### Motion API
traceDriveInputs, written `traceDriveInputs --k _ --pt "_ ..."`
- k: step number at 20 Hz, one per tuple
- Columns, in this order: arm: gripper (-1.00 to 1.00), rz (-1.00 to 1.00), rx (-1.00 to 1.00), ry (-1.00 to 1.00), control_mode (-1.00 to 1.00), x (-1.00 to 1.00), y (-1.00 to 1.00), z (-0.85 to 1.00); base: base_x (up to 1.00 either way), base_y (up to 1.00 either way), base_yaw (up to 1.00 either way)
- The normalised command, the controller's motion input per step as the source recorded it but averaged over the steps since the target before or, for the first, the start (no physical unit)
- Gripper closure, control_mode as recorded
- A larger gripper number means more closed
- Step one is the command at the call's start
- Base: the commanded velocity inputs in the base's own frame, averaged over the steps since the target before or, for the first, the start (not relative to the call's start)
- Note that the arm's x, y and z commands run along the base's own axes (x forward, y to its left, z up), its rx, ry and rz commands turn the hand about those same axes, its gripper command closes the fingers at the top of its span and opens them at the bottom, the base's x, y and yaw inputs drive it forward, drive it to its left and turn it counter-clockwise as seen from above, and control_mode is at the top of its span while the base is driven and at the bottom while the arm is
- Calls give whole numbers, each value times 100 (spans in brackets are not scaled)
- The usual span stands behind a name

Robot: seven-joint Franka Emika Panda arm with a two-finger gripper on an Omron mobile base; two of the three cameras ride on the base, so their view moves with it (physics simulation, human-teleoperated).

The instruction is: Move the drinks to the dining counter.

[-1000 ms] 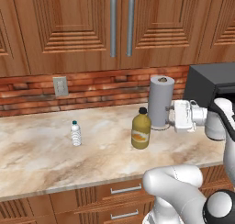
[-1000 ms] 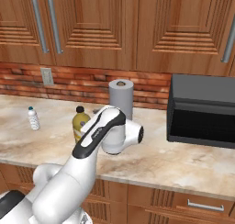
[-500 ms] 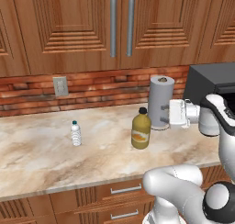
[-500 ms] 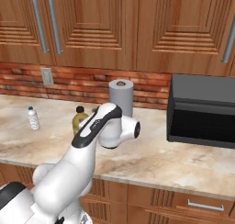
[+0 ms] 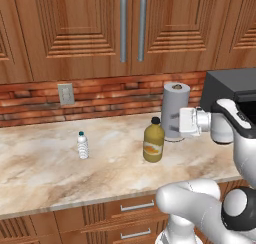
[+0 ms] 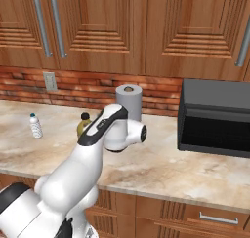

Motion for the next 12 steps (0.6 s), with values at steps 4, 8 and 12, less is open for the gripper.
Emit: traceDriveInputs --k 4,8,12 --pt "-100 0 0 0 -100 19 11 -12 0 0 0" --pt "-100 0 0 0 -100 19 12 -13 0 0 0" --pt "-100 0 0 0 -100 19 10 -11 0 0 0"
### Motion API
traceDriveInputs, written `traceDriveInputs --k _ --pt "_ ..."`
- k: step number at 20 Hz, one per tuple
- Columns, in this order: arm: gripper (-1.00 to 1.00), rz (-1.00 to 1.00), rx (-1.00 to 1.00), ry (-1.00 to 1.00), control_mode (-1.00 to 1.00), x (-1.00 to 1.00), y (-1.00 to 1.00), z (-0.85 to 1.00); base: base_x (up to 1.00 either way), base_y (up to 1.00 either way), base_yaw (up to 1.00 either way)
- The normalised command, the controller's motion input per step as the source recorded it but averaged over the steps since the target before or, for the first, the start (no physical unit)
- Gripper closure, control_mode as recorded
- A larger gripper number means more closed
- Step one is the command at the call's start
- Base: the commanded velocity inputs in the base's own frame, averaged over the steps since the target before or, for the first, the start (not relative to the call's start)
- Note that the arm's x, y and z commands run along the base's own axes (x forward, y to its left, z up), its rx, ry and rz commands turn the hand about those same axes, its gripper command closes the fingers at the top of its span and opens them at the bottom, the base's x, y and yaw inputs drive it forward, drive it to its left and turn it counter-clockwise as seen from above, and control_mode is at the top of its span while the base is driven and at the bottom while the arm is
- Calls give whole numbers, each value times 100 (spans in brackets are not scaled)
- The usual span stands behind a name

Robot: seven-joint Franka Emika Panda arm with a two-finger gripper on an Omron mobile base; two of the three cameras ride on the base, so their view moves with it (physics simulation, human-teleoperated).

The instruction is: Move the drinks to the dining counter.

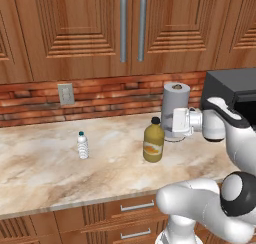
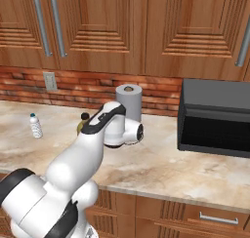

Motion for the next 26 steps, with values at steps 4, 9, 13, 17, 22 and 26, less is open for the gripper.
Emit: traceDriveInputs --k 4,9,13,17,22,26 --pt "-100 0 0 0 -100 22 1 -9 0 0 0" --pt "-100 0 0 0 -100 12 2 -5 0 0 0" --pt "-100 0 0 0 -100 0 16 0 0 0 0" --pt "-100 0 0 0 -100 0 30 0 0 0 0" --pt "-100 0 0 1 -100 0 24 0 0 0 0" --pt "-100 0 0 4 -100 2 1 -1 0 0 0"
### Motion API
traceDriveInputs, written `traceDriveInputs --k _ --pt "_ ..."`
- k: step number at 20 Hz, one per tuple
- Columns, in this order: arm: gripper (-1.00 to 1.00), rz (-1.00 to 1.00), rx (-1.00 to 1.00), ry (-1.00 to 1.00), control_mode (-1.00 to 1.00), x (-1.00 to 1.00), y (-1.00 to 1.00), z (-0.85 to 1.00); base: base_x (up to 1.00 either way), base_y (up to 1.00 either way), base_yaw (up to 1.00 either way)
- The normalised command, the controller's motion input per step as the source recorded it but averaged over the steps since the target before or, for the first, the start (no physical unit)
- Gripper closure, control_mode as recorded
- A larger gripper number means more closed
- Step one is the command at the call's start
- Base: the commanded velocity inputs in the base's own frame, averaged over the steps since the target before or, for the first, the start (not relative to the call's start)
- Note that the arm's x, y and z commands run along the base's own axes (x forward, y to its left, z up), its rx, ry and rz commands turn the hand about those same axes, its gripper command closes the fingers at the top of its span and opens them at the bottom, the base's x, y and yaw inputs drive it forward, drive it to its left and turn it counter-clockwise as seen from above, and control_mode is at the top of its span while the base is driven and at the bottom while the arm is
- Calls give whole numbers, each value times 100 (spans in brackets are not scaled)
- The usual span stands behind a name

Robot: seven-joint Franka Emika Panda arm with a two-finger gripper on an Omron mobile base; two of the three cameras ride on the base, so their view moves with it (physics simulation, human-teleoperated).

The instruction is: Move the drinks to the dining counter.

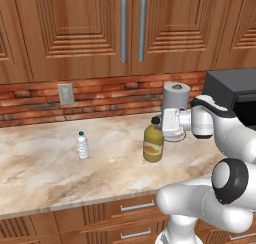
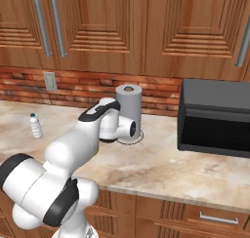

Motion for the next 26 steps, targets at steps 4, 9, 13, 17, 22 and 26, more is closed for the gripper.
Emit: traceDriveInputs --k 4,9,13,17,22,26 --pt "-100 0 0 6 -100 0 0 -1 0 0 0" --pt "-100 0 0 5 -100 0 11 0 0 0 0" --pt "-100 0 0 3 -100 0 18 0 0 0 0" --pt "-100 0 0 3 -100 0 7 -1 0 0 0" --pt "100 0 0 0 -100 0 0 -2 0 0 0" --pt "100 0 0 0 -100 0 0 0 0 0 0"
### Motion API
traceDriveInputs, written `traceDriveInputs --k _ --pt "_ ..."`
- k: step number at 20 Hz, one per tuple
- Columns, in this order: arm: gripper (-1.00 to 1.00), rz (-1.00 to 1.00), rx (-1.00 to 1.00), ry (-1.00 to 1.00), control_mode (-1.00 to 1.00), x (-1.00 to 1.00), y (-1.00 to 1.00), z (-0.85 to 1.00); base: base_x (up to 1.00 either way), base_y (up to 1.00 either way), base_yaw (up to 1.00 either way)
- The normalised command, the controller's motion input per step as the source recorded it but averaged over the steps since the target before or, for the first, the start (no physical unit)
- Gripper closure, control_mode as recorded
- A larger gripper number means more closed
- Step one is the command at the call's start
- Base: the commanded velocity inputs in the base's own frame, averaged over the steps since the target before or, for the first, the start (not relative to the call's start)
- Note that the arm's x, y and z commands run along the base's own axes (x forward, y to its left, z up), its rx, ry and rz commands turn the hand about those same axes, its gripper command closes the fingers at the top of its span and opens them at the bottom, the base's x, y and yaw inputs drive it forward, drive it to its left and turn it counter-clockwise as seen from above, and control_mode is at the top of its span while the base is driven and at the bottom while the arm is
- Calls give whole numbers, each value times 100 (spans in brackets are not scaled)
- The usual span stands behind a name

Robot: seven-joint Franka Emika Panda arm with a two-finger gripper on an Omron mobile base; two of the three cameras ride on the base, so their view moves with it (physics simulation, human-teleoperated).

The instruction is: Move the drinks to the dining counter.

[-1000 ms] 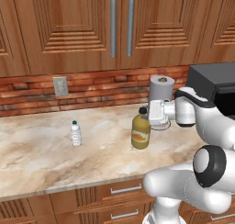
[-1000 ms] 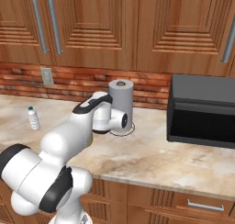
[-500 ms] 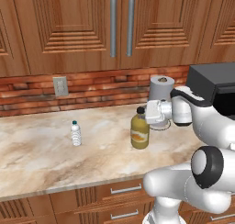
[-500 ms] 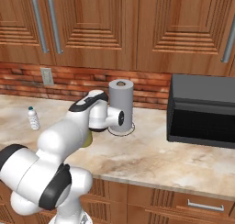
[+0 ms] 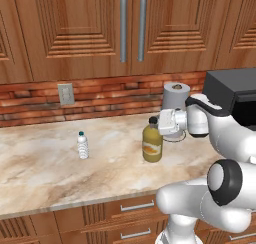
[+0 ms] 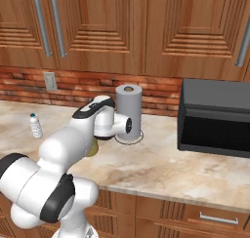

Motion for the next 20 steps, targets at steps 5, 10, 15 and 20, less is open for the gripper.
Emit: traceDriveInputs --k 5,10,15,20 --pt "100 0 0 -3 -100 -13 0 9 0 0 0" --pt "100 0 0 -20 -100 -58 0 84 0 0 0" --pt "100 0 0 -26 -100 -75 0 97 0 0 0" --pt "100 0 0 -21 -100 -99 0 78 0 0 0"
